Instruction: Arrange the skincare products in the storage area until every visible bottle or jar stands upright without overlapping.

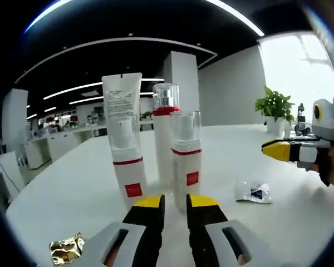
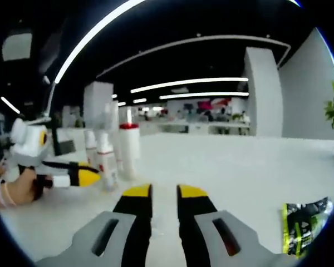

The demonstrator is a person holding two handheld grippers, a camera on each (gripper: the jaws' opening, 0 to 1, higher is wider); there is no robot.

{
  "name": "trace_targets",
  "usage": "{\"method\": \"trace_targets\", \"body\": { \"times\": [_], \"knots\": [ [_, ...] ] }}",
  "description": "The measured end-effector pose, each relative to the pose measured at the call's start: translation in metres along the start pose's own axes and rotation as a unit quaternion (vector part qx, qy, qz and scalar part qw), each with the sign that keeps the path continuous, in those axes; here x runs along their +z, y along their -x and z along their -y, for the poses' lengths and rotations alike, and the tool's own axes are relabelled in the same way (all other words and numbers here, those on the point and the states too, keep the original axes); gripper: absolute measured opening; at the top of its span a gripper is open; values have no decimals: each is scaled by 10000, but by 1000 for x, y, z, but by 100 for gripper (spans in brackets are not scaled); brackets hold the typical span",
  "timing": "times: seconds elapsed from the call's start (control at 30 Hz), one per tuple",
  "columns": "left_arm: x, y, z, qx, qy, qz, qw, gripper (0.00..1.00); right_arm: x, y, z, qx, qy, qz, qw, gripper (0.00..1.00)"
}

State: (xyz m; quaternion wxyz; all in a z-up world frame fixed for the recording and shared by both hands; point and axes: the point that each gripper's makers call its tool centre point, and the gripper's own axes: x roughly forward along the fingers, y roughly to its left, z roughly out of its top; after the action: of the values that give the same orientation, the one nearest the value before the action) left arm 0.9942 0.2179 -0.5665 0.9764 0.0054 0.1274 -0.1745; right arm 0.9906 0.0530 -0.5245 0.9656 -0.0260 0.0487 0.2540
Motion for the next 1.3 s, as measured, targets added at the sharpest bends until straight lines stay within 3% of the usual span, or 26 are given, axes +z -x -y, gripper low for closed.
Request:
{"method": "trace_targets", "body": {
  "times": [0.2,0.3,0.37,0.43,0.53,0.63,0.73,0.87,1.0,1.07,1.23,1.3],
  "knots": [
    [-3,17,4,121,-271,26,9996,16,3,3,4,-64,19,47,10000,16],
    [13,25,8,37,-219,391,9990,16,2,-5,12,-85,89,-40,9999,16],
    [17,28,11,-36,-148,463,9988,15,5,-8,18,-112,207,-50,9997,18],
    [21,28,12,-103,-102,556,9983,15,9,-5,30,-226,278,-40,9994,19],
    [28,30,16,-116,-218,762,9968,15,11,-1,47,-88,-76,-114,9999,23],
    [42,34,26,-217,-569,1138,9916,15,16,12,77,-88,59,-343,9994,32],
    [50,39,35,-246,-841,1396,9863,15,24,29,103,-179,140,-436,9988,35],
    [49,39,49,-396,-1087,1426,9830,16,29,63,145,-290,106,-747,9967,45],
    [41,32,52,-480,-1196,1255,9837,16,18,89,168,-202,2,-1178,9928,64],
    [40,31,53,-541,-1182,1213,9841,16,9,104,178,-163,-240,-1474,9887,70],
    [40,31,54,-568,-1193,1213,9838,16,-12,135,213,-481,-619,-2040,9758,85],
    [39,31,55,-591,-1184,1199,9839,16,-28,145,225,-623,-951,-2388,9644,87]
  ]
}}
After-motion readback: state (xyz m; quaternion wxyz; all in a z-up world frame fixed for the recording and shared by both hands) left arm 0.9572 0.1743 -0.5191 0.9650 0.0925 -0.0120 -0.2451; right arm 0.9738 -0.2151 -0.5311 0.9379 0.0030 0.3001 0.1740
